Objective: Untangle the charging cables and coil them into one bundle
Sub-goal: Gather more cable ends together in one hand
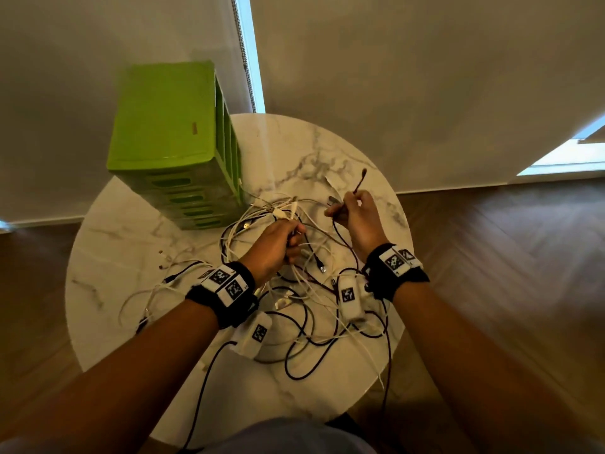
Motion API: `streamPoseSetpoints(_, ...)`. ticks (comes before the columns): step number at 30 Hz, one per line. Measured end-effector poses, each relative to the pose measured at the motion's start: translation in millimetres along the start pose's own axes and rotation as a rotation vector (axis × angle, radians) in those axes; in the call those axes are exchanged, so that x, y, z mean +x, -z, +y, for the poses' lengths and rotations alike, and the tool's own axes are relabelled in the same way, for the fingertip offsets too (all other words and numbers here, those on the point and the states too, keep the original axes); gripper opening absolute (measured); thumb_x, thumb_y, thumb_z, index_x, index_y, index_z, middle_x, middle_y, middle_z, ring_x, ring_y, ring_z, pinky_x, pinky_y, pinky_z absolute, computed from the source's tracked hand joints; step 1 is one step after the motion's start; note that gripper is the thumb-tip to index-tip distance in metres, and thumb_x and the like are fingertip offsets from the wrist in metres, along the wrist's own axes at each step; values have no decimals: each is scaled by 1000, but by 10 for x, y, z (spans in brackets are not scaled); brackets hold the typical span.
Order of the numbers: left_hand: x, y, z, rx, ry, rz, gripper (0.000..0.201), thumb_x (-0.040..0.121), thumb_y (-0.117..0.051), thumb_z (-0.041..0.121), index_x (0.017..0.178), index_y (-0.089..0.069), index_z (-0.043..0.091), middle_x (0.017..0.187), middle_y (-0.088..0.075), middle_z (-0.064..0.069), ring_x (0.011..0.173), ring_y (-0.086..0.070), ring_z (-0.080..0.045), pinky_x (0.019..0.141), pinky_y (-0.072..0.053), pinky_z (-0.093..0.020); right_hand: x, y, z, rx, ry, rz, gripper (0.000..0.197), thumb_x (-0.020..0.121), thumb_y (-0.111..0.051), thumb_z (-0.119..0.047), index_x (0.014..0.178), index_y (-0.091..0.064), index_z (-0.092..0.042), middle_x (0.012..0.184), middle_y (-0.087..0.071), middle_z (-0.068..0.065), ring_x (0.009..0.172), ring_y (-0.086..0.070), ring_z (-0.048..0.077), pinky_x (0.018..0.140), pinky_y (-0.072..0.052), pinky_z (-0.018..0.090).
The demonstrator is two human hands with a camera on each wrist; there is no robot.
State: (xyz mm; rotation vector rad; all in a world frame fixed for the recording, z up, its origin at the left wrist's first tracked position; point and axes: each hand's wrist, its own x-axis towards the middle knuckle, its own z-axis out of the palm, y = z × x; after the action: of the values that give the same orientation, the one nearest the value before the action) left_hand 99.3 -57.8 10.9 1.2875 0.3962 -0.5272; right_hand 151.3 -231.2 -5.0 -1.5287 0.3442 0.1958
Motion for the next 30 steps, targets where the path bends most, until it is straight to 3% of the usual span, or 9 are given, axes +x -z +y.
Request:
streamPoseSetpoints(2,-11,-18,16,-69,-7,15,19,101,-38,17,85,-49,17,66,-26,2,51,-22,-11,48,-21,-26,-255,-41,-150,-155,189,-127,17,108,-40,-26,102,-45,-10,75,-65,5,76,-68,23,81,-58,37)
streamPoseSetpoints(5,-100,-72,55,-140,-29,2,19,99,-40,19,82,-49,22,68,-21,3,54,-18,-11,48,-21,-24,-661,-55,-205,-541,391,-266,15,108,-41,-33,107,-48,-20,73,-65,-2,70,-66,15,70,-54,38)
streamPoseSetpoints(13,-438,-105,40,21,-194,-28,35,107,-42,38,78,-50,20,64,-44,2,54,-42,-11,53,-30,-28,-1306,-213,57,-978,495,-358,35,109,-32,-33,143,-37,-23,107,-70,12,89,-66,33,68,-48,40)
streamPoseSetpoints(16,-562,-34,-24,135,-263,-27,43,105,-37,50,78,-48,19,68,-41,-1,58,-41,-14,57,-35,-29,-1477,-244,71,-975,587,-381,31,108,-36,-31,136,-44,-19,101,-70,12,85,-65,34,72,-50,43)
streamPoseSetpoints(20,-745,34,-46,158,-325,15,48,107,-33,47,79,-56,16,74,-56,-2,72,-53,-16,66,-43,-31,-1520,-161,86,-1119,615,-380,29,109,-28,-41,116,-53,-29,99,-69,0,98,-62,21,101,-34,46)
streamPoseSetpoints(22,-876,48,25,51,-370,0,48,109,-30,41,76,-55,19,73,-61,1,79,-58,-21,71,-47,-33,-1513,-90,68,-1156,551,-475,30,110,-28,-40,101,-55,-29,99,-69,3,96,-63,25,96,-38,46)
streamPoseSetpoints(25,-1022,187,249,-272,-406,-54,44,109,-27,38,73,-42,18,60,-41,3,59,-48,-17,63,-50,-33,-1417,100,183,-1100,393,-582,34,106,-26,-51,89,-51,-35,85,-68,2,81,-64,25,82,-45,40)
streamPoseSetpoints(27,-1077,385,445,-360,-453,-34,44,109,-28,41,73,-40,20,58,-32,6,50,-32,-10,50,-37,-25,-1381,244,311,-1024,292,-583,38,102,-27,-60,84,-52,-39,79,-64,-5,75,-60,15,77,-45,35)
streamPoseSetpoints(30,-1146,597,597,-223,-495,6,42,109,-28,41,75,-39,20,57,-29,8,48,-24,-8,48,-22,-24,-1350,326,329,-970,282,-502,42,98,-28,-65,79,-53,-37,75,-59,-12,70,-55,4,74,-44,33)
